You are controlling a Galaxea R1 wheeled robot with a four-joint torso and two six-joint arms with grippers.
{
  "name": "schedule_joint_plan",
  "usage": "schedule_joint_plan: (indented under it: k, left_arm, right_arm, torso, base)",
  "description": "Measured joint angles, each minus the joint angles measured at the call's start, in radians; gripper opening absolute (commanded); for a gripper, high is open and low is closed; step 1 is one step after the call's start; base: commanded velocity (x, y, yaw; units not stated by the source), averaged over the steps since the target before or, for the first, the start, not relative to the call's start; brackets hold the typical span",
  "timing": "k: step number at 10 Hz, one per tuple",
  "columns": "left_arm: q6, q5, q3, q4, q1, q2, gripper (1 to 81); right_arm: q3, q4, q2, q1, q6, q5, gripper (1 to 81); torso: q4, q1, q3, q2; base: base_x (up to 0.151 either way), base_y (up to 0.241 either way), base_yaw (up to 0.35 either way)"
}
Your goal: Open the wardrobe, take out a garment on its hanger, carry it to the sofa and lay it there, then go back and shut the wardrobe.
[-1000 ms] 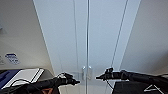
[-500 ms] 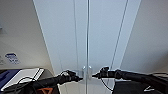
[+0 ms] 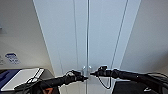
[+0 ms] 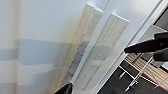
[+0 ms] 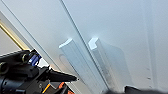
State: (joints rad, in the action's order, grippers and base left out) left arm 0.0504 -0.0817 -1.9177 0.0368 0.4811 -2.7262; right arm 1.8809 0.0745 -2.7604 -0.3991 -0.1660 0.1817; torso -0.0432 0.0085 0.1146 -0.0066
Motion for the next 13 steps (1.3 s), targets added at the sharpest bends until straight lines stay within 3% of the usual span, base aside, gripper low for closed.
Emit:
schedule_joint_plan:
  k: [3, 8, 13]
  left_arm:
    - [0.000, -0.009, -0.028, 0.001, 0.024, -0.011, 81.1]
    - [0.000, -0.008, -0.040, 0.003, 0.036, 0.068, 81.1]
    - [0.000, -0.008, -0.127, 0.003, 0.035, 0.007, 81.1]
  right_arm:
    - [0.046, 0.000, -0.041, 0.000, 0.000, -0.007, 81.1]
    - [0.117, 0.000, -0.080, 0.024, 0.000, -0.003, 81.1]
    - [0.188, 0.000, -0.153, 0.036, 0.000, 0.017, 81.1]
  torso:
    - [0.000, 0.000, 0.000, 0.000]
    - [0.000, 0.000, 0.000, 0.000]
    - [0.000, 0.000, 0.000, 0.001]
  base:
    - [0.000, 0.000, 0.000]
    - [0.000, 0.000, 0.000]
    - [0.000, 0.000, 0.000]
